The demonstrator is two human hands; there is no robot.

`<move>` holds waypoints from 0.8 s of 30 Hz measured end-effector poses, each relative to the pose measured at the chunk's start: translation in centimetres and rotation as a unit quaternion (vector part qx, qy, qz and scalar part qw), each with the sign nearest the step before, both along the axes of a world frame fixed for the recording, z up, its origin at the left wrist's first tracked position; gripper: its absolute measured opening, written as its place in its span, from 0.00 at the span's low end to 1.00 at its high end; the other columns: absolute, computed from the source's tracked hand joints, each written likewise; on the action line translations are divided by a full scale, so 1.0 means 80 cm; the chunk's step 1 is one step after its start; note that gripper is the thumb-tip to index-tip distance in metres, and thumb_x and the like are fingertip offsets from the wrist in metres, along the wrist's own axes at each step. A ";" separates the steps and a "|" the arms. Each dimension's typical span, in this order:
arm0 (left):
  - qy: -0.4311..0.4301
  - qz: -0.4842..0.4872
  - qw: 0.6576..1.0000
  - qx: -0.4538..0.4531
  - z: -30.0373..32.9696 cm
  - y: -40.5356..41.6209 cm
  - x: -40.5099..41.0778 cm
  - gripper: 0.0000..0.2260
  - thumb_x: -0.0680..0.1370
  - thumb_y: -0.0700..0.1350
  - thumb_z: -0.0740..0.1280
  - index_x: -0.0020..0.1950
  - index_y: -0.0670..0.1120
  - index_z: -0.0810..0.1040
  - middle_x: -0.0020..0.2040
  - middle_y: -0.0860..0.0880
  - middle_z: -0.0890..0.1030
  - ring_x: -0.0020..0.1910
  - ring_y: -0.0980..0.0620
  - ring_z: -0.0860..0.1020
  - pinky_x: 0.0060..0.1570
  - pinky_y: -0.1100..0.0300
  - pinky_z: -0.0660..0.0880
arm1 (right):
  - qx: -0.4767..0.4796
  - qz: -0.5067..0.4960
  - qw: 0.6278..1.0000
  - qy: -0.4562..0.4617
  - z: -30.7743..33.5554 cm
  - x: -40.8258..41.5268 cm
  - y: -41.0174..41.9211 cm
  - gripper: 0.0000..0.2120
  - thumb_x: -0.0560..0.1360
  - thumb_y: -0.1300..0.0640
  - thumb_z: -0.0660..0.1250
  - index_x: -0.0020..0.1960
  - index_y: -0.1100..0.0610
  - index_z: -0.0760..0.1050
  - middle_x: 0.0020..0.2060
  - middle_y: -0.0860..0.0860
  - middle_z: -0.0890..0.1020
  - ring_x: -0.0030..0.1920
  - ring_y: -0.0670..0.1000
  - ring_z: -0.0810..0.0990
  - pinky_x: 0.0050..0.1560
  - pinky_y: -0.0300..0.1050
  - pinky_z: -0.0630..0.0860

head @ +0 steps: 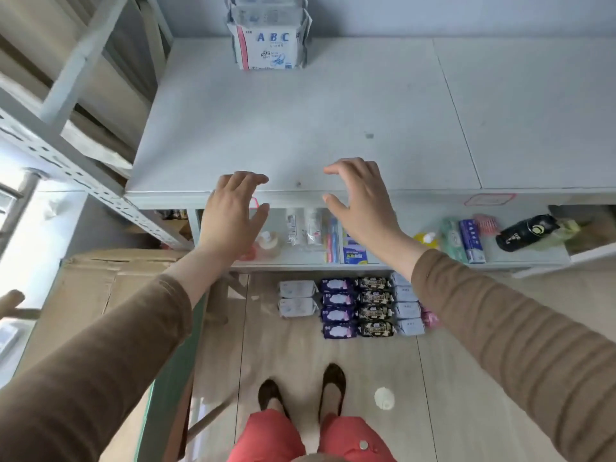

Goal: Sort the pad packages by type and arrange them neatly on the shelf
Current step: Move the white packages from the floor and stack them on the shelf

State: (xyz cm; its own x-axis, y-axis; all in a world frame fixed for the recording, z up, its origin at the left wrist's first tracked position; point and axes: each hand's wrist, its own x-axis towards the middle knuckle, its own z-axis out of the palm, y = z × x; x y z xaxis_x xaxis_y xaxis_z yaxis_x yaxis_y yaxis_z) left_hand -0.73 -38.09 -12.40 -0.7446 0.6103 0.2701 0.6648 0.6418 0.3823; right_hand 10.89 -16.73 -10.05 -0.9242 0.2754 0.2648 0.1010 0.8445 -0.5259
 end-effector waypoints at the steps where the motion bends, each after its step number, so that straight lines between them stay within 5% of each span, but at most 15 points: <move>1: -0.007 -0.006 1.000 0.000 -0.011 -0.008 0.017 0.18 0.76 0.45 0.68 0.65 0.47 0.75 0.60 0.48 0.77 0.59 0.44 0.72 0.55 0.49 0.73 | 0.005 -0.002 1.000 0.001 -0.014 0.017 -0.008 0.16 0.76 0.57 0.68 0.63 0.56 0.75 0.59 0.50 0.76 0.62 0.54 0.71 0.60 0.49 0.70; 13: -0.179 -0.011 0.979 -0.094 -0.260 -0.124 0.153 0.19 0.74 0.44 0.69 0.65 0.48 0.75 0.59 0.49 0.77 0.57 0.46 0.73 0.55 0.50 0.74 | -0.039 -0.036 0.978 -0.203 -0.287 0.152 -0.111 0.17 0.76 0.57 0.69 0.64 0.56 0.74 0.58 0.53 0.76 0.59 0.56 0.72 0.60 0.48 0.70; 24: -0.316 0.000 0.937 -0.148 -0.570 -0.134 0.191 0.24 0.75 0.43 0.69 0.71 0.47 0.70 0.66 0.47 0.71 0.63 0.43 0.71 0.59 0.49 0.73 | -0.112 -0.039 0.933 -0.340 -0.591 0.174 -0.123 0.31 0.75 0.56 0.72 0.74 0.56 0.64 0.67 0.54 0.70 0.68 0.55 0.70 0.66 0.50 0.71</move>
